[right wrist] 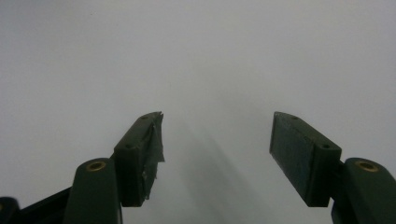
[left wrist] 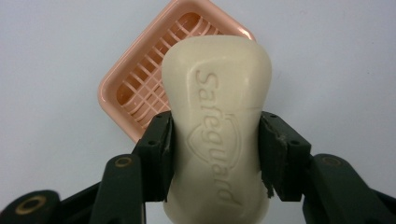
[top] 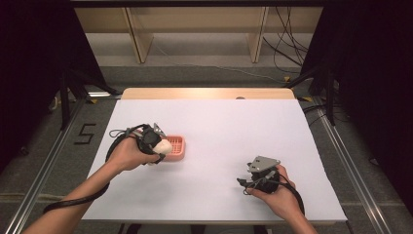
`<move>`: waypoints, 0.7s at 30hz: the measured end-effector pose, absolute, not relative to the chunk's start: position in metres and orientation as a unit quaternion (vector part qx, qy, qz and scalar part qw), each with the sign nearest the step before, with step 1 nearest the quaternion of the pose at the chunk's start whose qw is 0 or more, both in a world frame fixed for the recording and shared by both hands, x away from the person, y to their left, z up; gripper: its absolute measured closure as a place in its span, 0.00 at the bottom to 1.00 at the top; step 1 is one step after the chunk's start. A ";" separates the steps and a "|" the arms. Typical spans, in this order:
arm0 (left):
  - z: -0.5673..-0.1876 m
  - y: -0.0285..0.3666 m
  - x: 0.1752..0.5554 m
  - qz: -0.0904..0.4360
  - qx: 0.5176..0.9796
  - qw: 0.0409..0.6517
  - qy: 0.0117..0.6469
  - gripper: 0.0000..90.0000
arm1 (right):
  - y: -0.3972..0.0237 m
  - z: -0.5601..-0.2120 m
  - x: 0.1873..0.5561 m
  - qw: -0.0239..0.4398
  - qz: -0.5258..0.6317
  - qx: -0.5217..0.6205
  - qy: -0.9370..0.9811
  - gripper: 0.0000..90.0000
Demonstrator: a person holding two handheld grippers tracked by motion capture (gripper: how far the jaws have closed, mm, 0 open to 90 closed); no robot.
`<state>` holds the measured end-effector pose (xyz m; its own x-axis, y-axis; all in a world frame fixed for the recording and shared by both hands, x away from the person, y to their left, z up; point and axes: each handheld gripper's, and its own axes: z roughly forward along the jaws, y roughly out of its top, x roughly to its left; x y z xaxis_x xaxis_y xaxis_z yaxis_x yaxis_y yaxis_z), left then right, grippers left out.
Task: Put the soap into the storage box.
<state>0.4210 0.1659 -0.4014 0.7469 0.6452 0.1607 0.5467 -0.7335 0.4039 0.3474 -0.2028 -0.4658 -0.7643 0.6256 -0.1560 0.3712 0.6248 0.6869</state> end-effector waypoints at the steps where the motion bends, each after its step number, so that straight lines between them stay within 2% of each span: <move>1: -0.401 0.165 0.422 0.147 0.919 0.168 0.326 0.55 | -0.203 -0.466 0.347 0.194 0.328 0.283 0.880 0.39; 21: -0.402 0.163 0.429 0.156 0.920 0.168 0.319 0.55 | -0.202 -0.466 0.346 0.192 0.330 0.286 0.879 0.39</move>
<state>0.4292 0.1628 -0.4024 0.7476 0.6391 0.1805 0.5344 -0.7403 0.4079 0.3462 -0.2023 -0.4655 -0.7628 0.6294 -0.1483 0.3763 0.6186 0.6897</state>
